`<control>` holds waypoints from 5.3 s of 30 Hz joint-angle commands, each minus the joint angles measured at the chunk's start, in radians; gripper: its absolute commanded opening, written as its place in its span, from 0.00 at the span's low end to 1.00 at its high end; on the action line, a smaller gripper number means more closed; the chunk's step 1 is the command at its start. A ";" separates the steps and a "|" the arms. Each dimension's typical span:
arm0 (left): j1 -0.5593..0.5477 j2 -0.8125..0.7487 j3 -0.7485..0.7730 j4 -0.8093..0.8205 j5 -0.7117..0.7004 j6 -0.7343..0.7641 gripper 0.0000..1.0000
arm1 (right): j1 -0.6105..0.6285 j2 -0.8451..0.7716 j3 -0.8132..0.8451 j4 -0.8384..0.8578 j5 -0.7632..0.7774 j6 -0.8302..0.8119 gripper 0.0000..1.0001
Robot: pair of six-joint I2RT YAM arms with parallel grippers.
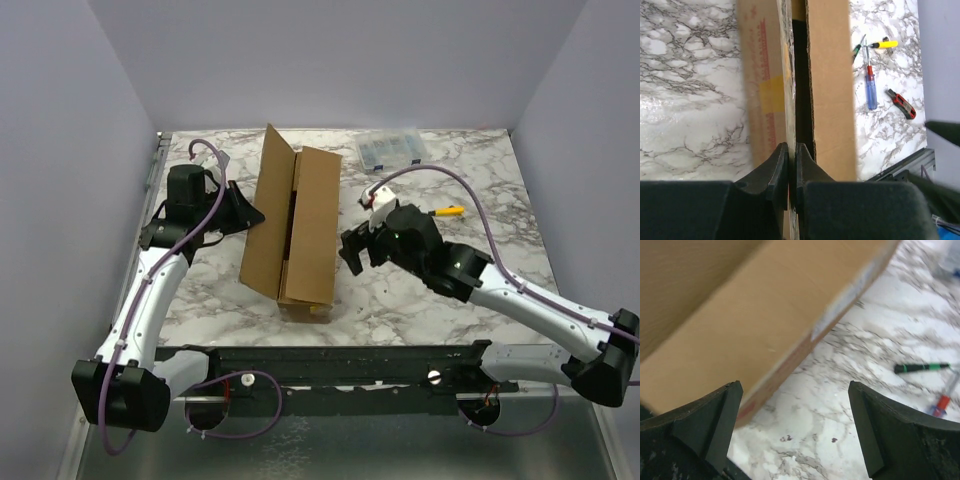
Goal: Unpack the express box
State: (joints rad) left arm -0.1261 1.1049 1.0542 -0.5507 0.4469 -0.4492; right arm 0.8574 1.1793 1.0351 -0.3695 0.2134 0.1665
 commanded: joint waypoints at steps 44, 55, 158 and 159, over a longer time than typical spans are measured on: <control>0.000 -0.043 -0.021 0.031 0.013 -0.011 0.00 | 0.587 0.329 0.292 -0.472 0.932 0.539 0.71; -0.001 -0.014 -0.024 0.017 -0.053 0.046 0.00 | 0.521 -0.076 -0.120 -0.154 0.646 0.811 0.63; -0.001 -0.005 -0.057 0.316 -0.037 -0.215 0.00 | 0.070 0.283 0.286 -0.204 -0.914 0.102 0.76; 0.000 -0.007 -0.057 0.325 -0.038 -0.227 0.00 | 0.086 0.280 0.291 -0.217 -0.891 0.104 0.78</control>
State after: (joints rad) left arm -0.1322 1.1282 0.9882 -0.3649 0.4755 -0.6167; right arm 0.8742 1.4860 1.3220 -0.5426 -0.7029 0.2424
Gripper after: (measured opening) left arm 0.047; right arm 0.746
